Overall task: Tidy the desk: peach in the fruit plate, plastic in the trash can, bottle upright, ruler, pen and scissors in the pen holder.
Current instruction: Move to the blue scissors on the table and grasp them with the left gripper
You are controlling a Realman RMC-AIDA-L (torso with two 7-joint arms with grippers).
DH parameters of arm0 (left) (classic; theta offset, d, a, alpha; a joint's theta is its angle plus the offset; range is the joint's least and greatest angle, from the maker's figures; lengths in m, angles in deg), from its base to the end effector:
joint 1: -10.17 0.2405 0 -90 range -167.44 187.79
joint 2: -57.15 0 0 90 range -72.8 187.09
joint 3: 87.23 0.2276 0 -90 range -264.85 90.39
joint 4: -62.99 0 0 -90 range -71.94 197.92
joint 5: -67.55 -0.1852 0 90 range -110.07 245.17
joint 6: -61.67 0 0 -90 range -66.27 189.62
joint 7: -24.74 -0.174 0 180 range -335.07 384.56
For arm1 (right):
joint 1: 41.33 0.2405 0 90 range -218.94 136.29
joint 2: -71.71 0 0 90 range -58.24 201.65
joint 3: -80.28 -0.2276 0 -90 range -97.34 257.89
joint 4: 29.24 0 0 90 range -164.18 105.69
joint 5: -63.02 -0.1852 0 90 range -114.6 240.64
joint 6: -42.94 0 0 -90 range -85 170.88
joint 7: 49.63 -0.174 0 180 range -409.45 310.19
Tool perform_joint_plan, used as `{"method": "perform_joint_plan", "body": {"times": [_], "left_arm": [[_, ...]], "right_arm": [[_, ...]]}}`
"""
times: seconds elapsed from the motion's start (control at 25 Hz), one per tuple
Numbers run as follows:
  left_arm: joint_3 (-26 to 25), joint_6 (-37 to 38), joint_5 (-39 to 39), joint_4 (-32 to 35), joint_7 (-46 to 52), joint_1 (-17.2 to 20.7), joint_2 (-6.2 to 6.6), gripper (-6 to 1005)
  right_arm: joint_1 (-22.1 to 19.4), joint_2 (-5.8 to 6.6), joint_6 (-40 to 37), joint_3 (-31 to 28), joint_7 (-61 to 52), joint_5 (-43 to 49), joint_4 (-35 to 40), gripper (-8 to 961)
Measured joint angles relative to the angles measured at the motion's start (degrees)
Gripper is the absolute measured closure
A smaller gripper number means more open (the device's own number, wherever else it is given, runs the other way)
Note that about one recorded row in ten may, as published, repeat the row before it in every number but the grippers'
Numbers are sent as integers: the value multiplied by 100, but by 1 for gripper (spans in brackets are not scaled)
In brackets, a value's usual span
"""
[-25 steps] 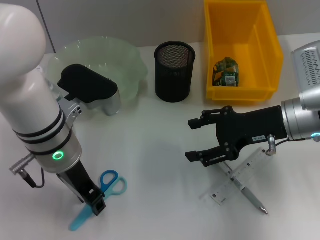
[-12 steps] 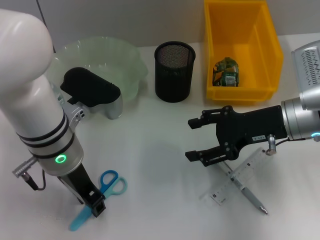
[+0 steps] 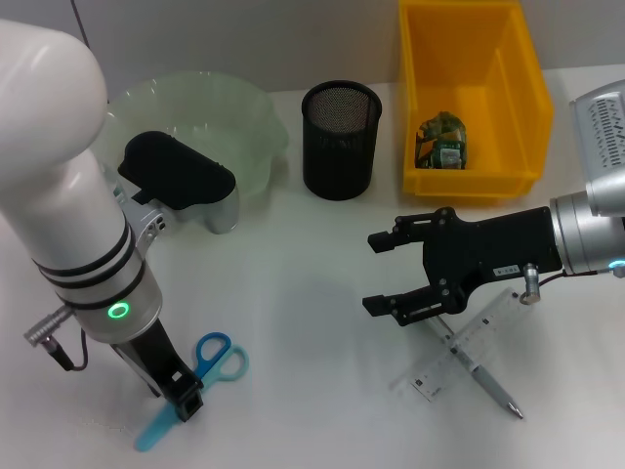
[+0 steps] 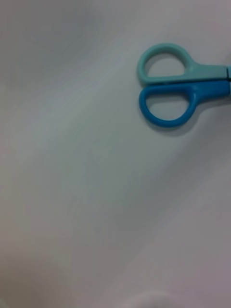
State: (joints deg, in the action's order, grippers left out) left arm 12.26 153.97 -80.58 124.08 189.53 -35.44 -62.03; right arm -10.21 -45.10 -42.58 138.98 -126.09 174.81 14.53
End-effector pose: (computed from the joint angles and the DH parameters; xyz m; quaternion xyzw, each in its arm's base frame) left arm -0.1861 0.2878 -0.0667 -0.8619 -0.3586 0.3440 0.1011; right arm 0.1993 0.3089 -0.0276 -0.9827 0.0850 0.1416 0.0843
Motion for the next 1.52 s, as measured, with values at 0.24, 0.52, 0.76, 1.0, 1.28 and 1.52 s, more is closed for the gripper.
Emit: {"method": "perform_joint_plan", "body": {"times": [0.24,0.52,0.76,1.0,1.28,1.52], "left_arm": [[23,-10,-39,0,0,0,0,575],[62,-1,-42,0,0,-10,0,628],[64,-3,-44,0,0,-19,0,659],[61,-11,-45,-1,-12,-18,0,658],[62,-1,-5,-2,-43,-17,0,659],[65,1,-6,0,-46,-9,0,660]], "right_arm": [[-1,0,0,0,0,0,0,140],[6,0,0,0,0,0,0,140],[15,0,0,0,-8,1,11,140],[25,0,0,0,-47,1,32,140],[26,0,0,0,-65,1,44,140],[26,0,0,0,-68,1,52,140]]}}
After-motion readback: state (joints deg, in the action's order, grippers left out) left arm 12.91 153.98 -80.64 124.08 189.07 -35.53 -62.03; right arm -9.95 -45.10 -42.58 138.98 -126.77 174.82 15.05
